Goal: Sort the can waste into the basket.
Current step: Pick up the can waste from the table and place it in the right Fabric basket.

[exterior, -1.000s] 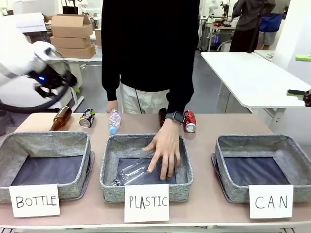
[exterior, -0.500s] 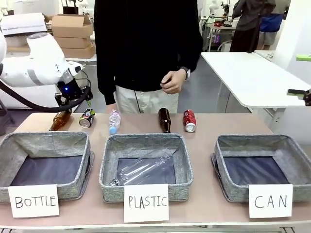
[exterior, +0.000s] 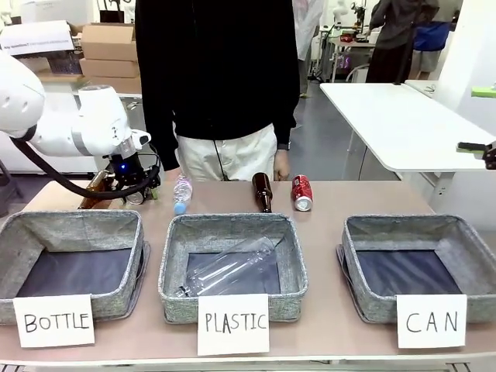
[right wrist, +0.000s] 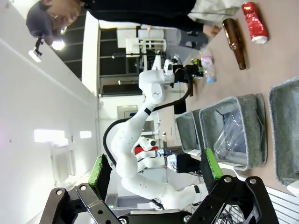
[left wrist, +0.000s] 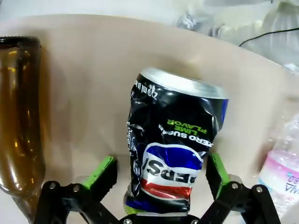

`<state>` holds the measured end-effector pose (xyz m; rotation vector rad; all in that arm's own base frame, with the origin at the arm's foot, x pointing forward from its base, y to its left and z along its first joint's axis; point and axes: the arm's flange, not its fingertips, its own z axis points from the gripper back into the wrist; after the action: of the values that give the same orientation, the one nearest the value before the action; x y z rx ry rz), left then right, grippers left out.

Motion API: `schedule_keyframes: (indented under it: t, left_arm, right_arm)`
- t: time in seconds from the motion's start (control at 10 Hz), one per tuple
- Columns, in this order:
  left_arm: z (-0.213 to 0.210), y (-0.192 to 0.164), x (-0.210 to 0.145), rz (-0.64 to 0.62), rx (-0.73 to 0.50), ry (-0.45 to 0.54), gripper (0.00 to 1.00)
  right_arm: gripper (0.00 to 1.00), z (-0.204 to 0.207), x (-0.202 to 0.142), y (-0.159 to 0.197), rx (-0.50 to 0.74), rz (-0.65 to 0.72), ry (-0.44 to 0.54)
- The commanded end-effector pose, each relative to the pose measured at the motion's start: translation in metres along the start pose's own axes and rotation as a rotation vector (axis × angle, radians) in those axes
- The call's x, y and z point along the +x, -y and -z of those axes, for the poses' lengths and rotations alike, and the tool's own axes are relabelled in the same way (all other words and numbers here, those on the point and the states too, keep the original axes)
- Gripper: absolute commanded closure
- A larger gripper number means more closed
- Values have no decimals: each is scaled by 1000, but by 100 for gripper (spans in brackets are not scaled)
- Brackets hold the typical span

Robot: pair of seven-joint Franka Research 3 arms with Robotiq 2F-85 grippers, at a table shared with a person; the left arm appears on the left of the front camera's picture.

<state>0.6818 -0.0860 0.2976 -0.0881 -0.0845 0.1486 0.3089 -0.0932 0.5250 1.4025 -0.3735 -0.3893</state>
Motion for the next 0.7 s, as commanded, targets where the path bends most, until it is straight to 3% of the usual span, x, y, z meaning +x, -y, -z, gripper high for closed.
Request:
schedule_keyframes:
  t: [0.0, 0.2, 0.3, 0.4, 0.5, 0.6]
  left_arm:
    - [-6, 9, 5, 7, 8, -17, 0]
    - [-10, 14, 4, -2, -4, -1, 0]
    - [-11, 15, 3, -4, -9, 8, 57]
    - [-11, 15, 2, 4, -9, 10, 60]
    - [-10, 14, 3, 0, 2, 29, 100]
    - [-9, 11, 5, -2, 6, 28, 100]
  right_arm:
    - [0, 1, 2, -1, 21, -26, -1]
    - [0, 1, 2, -1, 21, -26, -1]
    - [0, 1, 2, -1, 21, -26, -1]
    - [0, 1, 2, -1, 21, -26, -1]
    - [0, 1, 2, -1, 21, -26, -1]
    - [0, 1, 2, -1, 21, -26, -1]
